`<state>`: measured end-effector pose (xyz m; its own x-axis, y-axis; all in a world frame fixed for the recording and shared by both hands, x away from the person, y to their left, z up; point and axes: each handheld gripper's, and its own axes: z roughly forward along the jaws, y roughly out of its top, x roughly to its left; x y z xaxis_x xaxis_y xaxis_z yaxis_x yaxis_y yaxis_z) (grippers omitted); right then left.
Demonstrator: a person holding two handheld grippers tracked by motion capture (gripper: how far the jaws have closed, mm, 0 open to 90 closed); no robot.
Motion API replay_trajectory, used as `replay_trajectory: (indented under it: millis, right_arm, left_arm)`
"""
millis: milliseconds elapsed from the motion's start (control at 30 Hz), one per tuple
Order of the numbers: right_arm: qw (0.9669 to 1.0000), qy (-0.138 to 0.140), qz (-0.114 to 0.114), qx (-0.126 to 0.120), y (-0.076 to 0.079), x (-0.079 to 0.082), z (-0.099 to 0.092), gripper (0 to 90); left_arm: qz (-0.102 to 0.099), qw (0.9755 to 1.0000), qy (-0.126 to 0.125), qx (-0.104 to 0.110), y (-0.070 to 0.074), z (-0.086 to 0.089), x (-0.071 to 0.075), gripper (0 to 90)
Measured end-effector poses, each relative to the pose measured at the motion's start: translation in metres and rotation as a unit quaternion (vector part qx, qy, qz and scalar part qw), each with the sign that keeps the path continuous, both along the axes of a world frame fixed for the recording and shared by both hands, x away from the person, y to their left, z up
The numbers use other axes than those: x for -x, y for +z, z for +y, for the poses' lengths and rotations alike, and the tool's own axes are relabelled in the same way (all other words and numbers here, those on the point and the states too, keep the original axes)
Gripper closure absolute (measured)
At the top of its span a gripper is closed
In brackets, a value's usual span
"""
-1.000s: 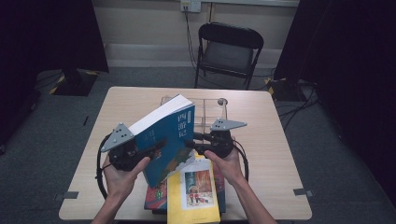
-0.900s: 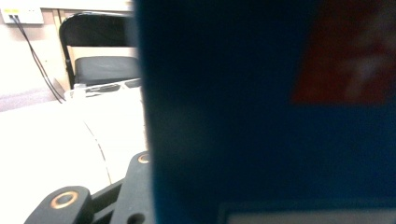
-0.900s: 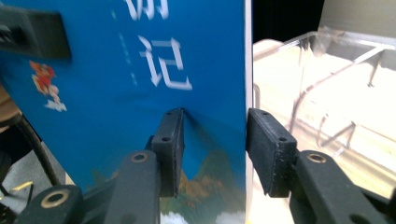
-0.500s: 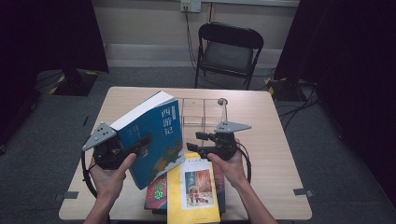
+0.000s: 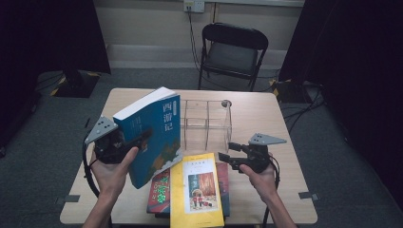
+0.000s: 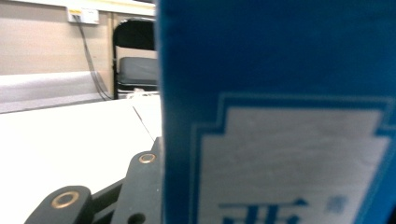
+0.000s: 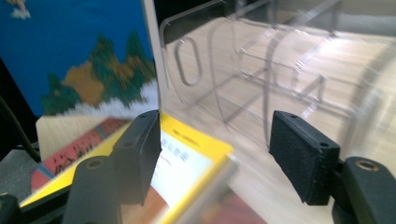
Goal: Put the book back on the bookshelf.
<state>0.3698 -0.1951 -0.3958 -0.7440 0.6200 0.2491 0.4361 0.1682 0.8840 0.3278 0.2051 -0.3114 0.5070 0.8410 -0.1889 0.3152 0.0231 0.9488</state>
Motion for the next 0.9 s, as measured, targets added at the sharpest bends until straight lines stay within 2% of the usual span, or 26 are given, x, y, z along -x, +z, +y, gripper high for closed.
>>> replay_trajectory:
  millis: [100, 133, 267, 300, 433, 467, 633, 733, 767, 800, 867, 900]
  right_arm:
    - [0.9998, -0.013, 0.012, 0.000, -0.007, 0.003, -0.016, 33.7]
    - [0.9996, -0.018, 0.021, -0.006, -0.011, 0.005, -0.026, 35.3]
    - [0.9991, -0.027, 0.031, -0.007, -0.018, 0.009, -0.040, 35.1]
    - [0.9990, -0.030, 0.033, -0.005, -0.020, 0.009, -0.044, 34.9]
    - [0.9984, -0.042, 0.038, 0.003, -0.027, 0.011, -0.054, 34.0]
    - [0.9977, -0.051, 0.044, 0.009, -0.033, 0.010, -0.059, 33.1]
    - [0.9960, -0.062, 0.058, 0.028, -0.046, 0.009, -0.064, 32.2]
    - [0.9938, -0.062, 0.072, 0.058, -0.058, 0.007, -0.063, 31.3]
    - [0.9938, -0.062, 0.072, 0.058, -0.058, 0.007, -0.063, 31.3]
    - [0.9923, -0.061, 0.083, 0.068, -0.063, 0.005, -0.063, 30.2]
    - [0.9917, -0.060, 0.087, 0.073, -0.066, 0.003, -0.063, 29.2]
    - [0.9910, -0.063, 0.090, 0.076, -0.068, 0.002, -0.063, 29.0]
  left_arm:
    - [-0.001, 0.9997, 0.023, 0.004, 0.002, -0.004, -0.005, 61.9]
    - [0.005, 0.9996, 0.027, 0.006, 0.002, -0.006, -0.010, 61.9]
    - [0.011, 0.9995, 0.027, 0.011, 0.002, -0.009, -0.018, 61.9]
    - [0.011, 0.9995, 0.030, 0.000, 0.002, -0.012, -0.021, 61.9]
    - [0.015, 0.9991, 0.038, -0.008, 0.001, -0.016, -0.027, 61.9]
    - [0.020, 0.9990, 0.039, -0.007, 0.000, -0.016, -0.031, 61.8]
    - [0.026, 0.9988, 0.042, -0.007, -0.002, -0.018, -0.036, 61.9]
    - [0.031, 0.9979, 0.057, -0.008, -0.002, -0.021, -0.043, 61.9]
    - [0.031, 0.9979, 0.057, -0.008, -0.002, -0.021, -0.043, 61.9]
    - [0.031, 0.9978, 0.059, -0.005, 0.000, -0.021, -0.047, 61.9]
    - [0.030, 0.9978, 0.059, -0.003, 0.000, -0.021, -0.048, 61.9]
    - [0.033, 0.9977, 0.059, 0.006, 0.002, -0.022, -0.052, 61.9]
